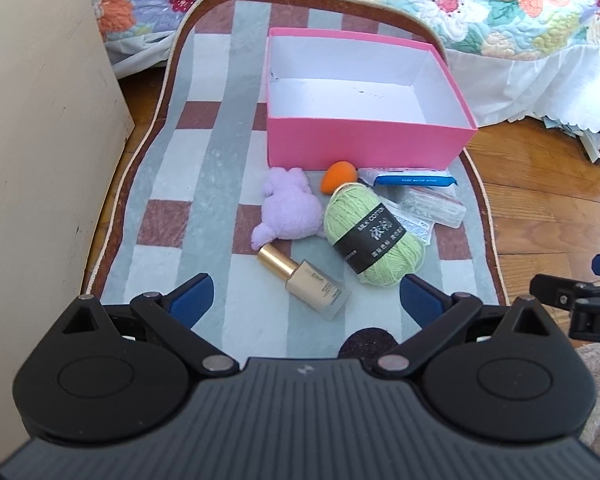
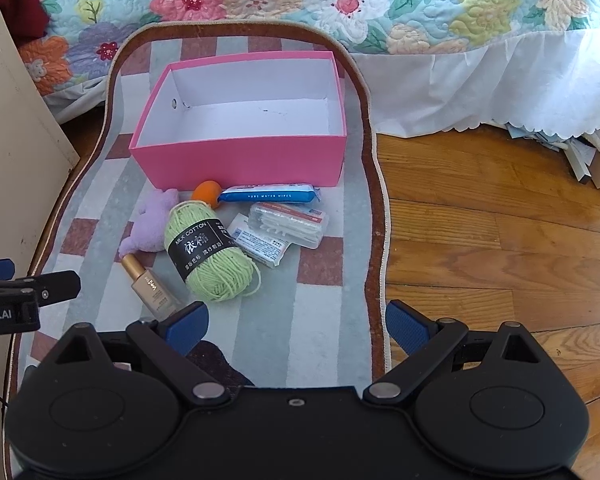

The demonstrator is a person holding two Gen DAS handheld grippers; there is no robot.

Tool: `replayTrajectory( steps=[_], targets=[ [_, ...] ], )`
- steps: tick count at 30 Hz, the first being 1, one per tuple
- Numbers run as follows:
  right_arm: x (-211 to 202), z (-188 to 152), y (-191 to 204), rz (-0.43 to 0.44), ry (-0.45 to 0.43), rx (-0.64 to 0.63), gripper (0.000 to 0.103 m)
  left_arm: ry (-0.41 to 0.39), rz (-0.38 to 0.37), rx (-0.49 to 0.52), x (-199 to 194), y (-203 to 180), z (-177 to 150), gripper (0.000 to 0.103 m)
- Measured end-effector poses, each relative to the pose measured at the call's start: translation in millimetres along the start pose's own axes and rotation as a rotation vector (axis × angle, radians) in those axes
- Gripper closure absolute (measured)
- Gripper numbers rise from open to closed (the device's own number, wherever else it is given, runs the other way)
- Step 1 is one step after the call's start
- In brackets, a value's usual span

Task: Organize objects

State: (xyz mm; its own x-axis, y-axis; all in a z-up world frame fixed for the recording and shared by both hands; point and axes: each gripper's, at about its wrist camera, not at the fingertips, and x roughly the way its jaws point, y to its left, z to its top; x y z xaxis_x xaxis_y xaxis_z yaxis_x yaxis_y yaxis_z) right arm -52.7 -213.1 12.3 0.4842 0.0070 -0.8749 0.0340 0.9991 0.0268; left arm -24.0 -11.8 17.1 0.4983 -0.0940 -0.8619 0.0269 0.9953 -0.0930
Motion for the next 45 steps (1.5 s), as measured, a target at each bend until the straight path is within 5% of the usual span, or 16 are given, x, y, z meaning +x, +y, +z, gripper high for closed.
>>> replayTrajectory(
  steps=[14,17,24,33,38,45],
  targets=[
    [11,2,7,-0.001,0.023,-0.013,0.006,-0.004,-0.018,0.009,12,15,1,0.0],
    [16,4,5,0.086,-0.021,-0.006,0.006,0.034,-0.047,-0.034,22,28,10,0.003],
    [14,16,11,0.404,-0.284,-0.108,0.006,0.088,-0.068,-0.092,48,45,29,0.004],
    [75,22,90,0.518,-0.047,-0.55,0.015,0.16,-0.128,-0.198,101,60,25,0.013],
    [108,8,117,0.529,0.035,-0.659,0.031,0.177,-0.158,-0.254,125,64,15,0.019],
    [161,-6,135,0.469,0.107,-0.64,0.047,0.209,-0.205,-0.3,147,69,4,0.037]
  ],
)
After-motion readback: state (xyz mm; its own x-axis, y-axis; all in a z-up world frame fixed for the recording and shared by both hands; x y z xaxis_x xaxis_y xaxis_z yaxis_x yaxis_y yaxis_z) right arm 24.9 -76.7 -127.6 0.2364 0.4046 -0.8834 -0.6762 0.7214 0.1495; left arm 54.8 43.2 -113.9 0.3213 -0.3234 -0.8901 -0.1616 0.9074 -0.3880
